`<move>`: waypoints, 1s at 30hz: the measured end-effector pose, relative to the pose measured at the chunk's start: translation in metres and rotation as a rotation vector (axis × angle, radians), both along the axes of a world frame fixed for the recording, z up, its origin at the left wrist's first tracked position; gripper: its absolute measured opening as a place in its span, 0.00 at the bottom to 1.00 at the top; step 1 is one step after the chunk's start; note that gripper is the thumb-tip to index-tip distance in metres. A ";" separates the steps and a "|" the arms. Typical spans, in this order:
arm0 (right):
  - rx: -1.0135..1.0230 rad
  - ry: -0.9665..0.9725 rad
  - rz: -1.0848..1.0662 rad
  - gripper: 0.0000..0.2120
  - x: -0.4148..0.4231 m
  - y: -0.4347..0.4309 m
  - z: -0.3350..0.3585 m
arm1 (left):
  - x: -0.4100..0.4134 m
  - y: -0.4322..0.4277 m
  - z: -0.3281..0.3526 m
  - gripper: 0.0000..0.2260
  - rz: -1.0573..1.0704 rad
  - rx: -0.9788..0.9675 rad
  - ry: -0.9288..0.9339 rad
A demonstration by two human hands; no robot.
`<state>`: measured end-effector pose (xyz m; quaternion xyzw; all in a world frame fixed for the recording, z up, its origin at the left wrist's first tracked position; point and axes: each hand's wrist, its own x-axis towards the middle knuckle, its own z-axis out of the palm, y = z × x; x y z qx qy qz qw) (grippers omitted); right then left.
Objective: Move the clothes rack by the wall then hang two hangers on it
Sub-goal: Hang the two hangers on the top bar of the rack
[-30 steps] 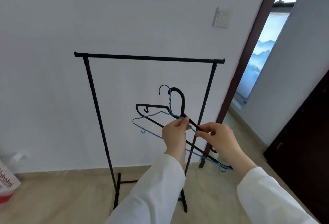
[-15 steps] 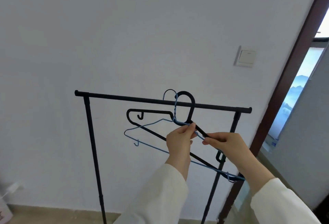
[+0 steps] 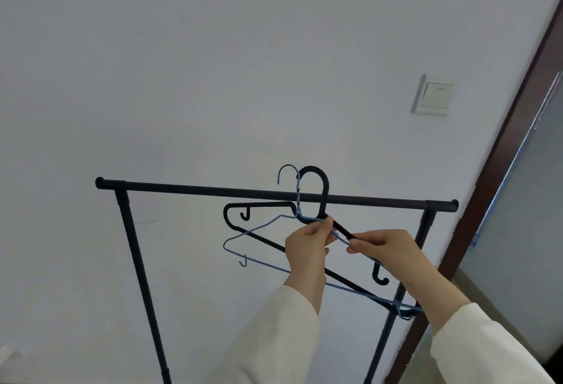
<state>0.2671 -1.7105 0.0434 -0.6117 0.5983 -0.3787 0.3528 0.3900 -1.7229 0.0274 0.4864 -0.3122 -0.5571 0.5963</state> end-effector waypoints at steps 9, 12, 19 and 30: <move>0.025 0.071 -0.048 0.05 0.006 -0.024 -0.012 | 0.008 -0.021 -0.011 0.09 -0.038 0.008 -0.012; 0.039 0.108 -0.059 0.04 0.007 -0.024 -0.017 | 0.009 -0.022 -0.018 0.09 -0.068 0.014 -0.014; 0.074 0.199 -0.069 0.08 0.010 -0.017 -0.024 | 0.011 -0.016 -0.030 0.04 -0.118 0.049 0.021; 0.103 0.254 -0.058 0.03 0.019 0.003 -0.036 | 0.014 0.002 -0.049 0.04 -0.173 0.094 0.001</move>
